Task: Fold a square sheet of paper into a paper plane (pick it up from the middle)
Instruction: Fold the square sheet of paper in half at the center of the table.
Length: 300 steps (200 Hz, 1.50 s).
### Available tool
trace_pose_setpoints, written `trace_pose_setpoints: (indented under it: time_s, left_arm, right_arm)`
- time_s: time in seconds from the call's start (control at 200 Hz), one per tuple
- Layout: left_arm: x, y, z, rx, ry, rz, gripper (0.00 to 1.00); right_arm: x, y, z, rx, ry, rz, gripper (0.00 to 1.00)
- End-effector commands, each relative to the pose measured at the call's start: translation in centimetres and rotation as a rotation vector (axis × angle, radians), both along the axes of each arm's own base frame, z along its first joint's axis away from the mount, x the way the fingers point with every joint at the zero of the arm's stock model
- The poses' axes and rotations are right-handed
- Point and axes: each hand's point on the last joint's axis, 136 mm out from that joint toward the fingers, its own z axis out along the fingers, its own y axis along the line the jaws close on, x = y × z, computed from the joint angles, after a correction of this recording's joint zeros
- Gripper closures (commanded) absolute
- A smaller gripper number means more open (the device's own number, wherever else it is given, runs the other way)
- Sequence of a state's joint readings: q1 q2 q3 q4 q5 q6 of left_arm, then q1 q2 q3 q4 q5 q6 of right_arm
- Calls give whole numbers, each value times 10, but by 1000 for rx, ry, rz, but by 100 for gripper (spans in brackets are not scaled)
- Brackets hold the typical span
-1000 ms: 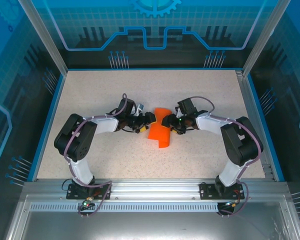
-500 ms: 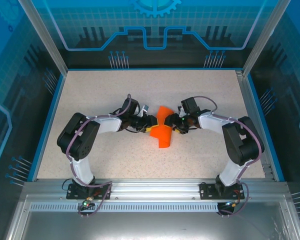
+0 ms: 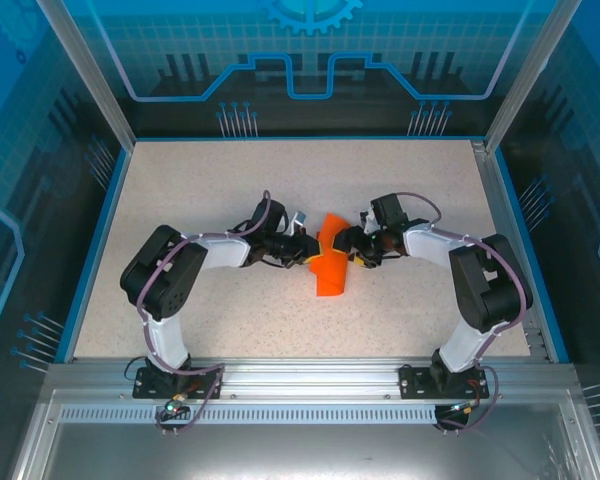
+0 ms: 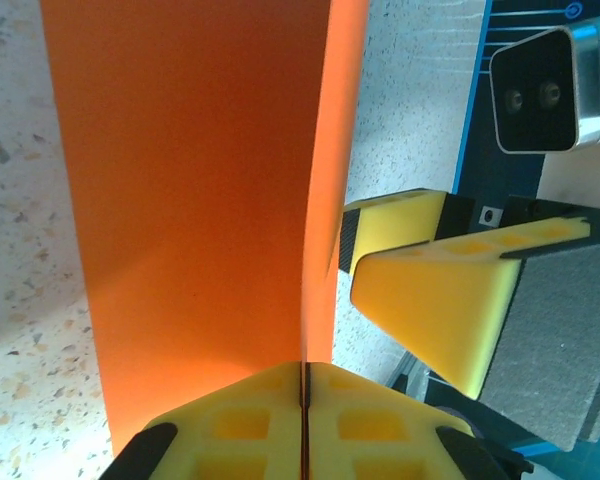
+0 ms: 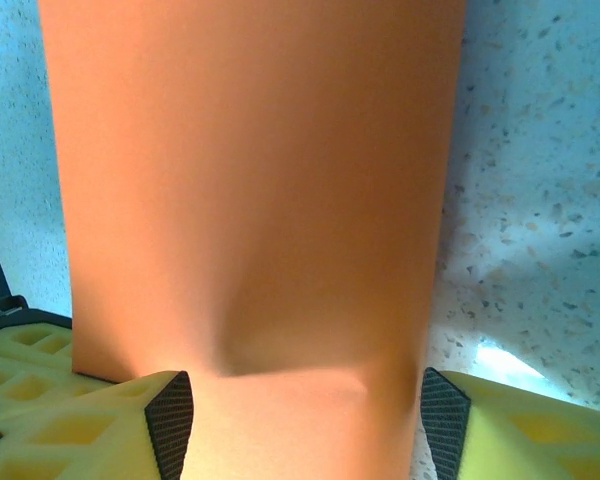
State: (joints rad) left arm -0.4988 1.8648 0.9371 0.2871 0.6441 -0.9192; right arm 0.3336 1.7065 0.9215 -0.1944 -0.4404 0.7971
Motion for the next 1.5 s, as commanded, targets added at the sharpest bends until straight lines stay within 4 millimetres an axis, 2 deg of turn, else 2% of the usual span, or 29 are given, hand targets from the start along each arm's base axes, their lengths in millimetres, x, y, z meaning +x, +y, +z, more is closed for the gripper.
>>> trace_pose_setpoints:
  time_s: [0.0, 0.3, 0.43, 0.505, 0.575, 0.69, 0.73, 0.755, 1.045, 1.16, 1.235, 1.29, 1.41, 1.495]
  left_arm:
    - [-1, -3, -5, -17, 11, 35, 92]
    - [-7, 2, -15, 1, 35, 90, 92]
    - [-8, -2, -15, -24, 48, 89, 92]
    - [-8, -6, -10, -66, 48, 92, 91]
    - [-8, -9, -6, -110, 47, 88, 90]
    - [-9, -15, 0, -144, 37, 57, 87]
    - [-10, -17, 2, -148, 29, 41, 87]
    - [-11, -18, 2, -148, 27, 32, 87]
    - [-10, -47, 26, -245, -6, -66, 87]
    - [-9, -52, 31, -237, -20, -63, 86]
    - [-10, -52, 28, -191, -27, -75, 87]
    - [-12, -48, 22, -146, -26, -64, 87]
    - [-15, -37, 7, -75, -2, -27, 87]
    - [-18, -32, -2, -51, 12, -6, 88]
  right_arm:
    - [-5, 0, 0, 29, 15, 35, 34]
    - [-10, -12, -9, -56, 36, 33, 37]
    - [-11, -7, -7, -33, 29, 72, 40]
    - [-12, -6, -6, -30, 30, 82, 39]
    - [-9, -4, 3, 45, 3, 78, 39]
    - [-5, -19, 7, 63, 6, 11, 35]
    - [0, -20, 15, 93, -17, 6, 35]
    - [-6, -21, 11, 104, -6, 3, 34]
    - [-13, -31, 5, 63, 22, -9, 32]
    - [-17, -47, 0, -26, 31, -53, 32]
    - [-18, -57, 3, -63, 13, -97, 32]
    - [-18, -58, 8, -47, -10, -108, 32]
    - [-16, -44, 17, 36, -42, -54, 31]
    - [-17, -34, 16, 70, -30, -2, 33]
